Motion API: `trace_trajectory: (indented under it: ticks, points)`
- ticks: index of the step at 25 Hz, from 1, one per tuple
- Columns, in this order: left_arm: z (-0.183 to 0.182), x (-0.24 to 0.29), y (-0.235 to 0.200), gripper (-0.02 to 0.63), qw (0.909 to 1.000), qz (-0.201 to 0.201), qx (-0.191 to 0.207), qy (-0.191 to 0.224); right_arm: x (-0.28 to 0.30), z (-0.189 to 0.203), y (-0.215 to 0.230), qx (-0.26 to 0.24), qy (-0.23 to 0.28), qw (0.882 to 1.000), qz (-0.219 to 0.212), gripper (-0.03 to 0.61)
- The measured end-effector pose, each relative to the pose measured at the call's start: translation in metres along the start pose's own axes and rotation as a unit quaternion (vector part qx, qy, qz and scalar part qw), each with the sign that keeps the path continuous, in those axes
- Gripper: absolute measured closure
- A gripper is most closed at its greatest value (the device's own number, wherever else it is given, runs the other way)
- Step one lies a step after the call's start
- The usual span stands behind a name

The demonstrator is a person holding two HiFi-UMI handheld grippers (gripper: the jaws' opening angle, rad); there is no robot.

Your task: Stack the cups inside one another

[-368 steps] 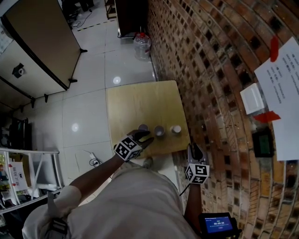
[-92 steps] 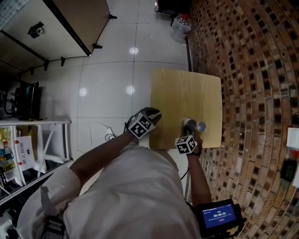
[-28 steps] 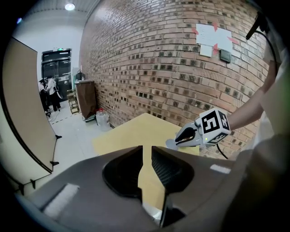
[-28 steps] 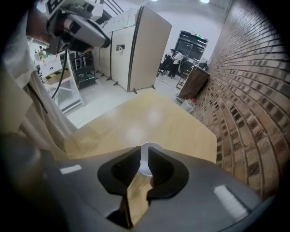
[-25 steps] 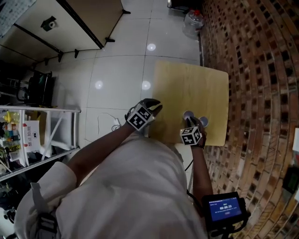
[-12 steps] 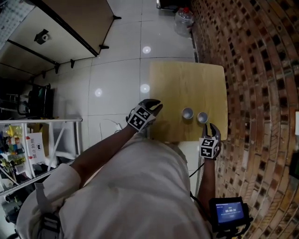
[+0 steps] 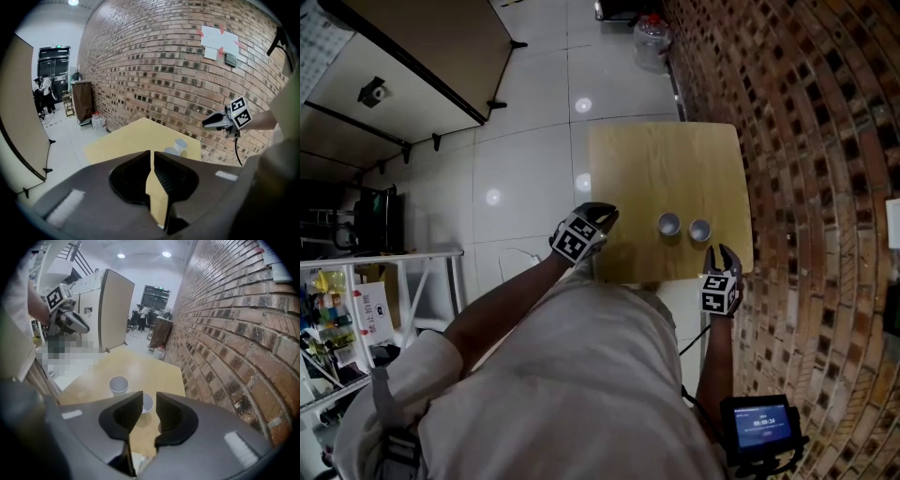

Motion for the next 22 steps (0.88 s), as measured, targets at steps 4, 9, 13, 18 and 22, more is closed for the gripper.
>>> trace_trajectory:
  ticks: [4, 9, 13, 18, 22]
  points:
    - [-0.001, 0.002, 0.002, 0.588, 1.0, -0.007, 0.006, -0.004, 0.001, 0.007, -0.002, -0.003, -0.006, 1.0, -0.003, 0.485]
    - [-0.004, 0.0, 0.005, 0.546, 1.0, 0.006, 0.005, 0.003, 0.003, 0.015, -0.003, -0.007, -0.017, 1.0, -0.006, 0.485]
    - [-0.002, -0.003, 0.008, 0.537, 0.9998, 0.009, 0.016, 0.001, 0.007, 0.017, -0.004, -0.013, -0.025, 1.0, -0.013, 0.485]
    - [0.003, -0.005, 0.009, 0.532, 0.9999, 0.007, 0.008, -0.004, 0.018, 0.016, -0.006, -0.037, -0.036, 0.998, -0.028, 0.485]
    - [0.009, -0.012, 0.007, 0.526, 1.0, -0.001, 0.003, -0.005, 0.028, 0.017, -0.011, -0.059, -0.052, 0.996, -0.043, 0.486]
Point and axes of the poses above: the fingertips, and each gripper's own axes: x forward along the fingers, y to its right, z out of its underside, the point moved 4 cm from there along -x, backward along the fingers, and after that the axes turned 7 degrees about -z, right-handed, at the moved point
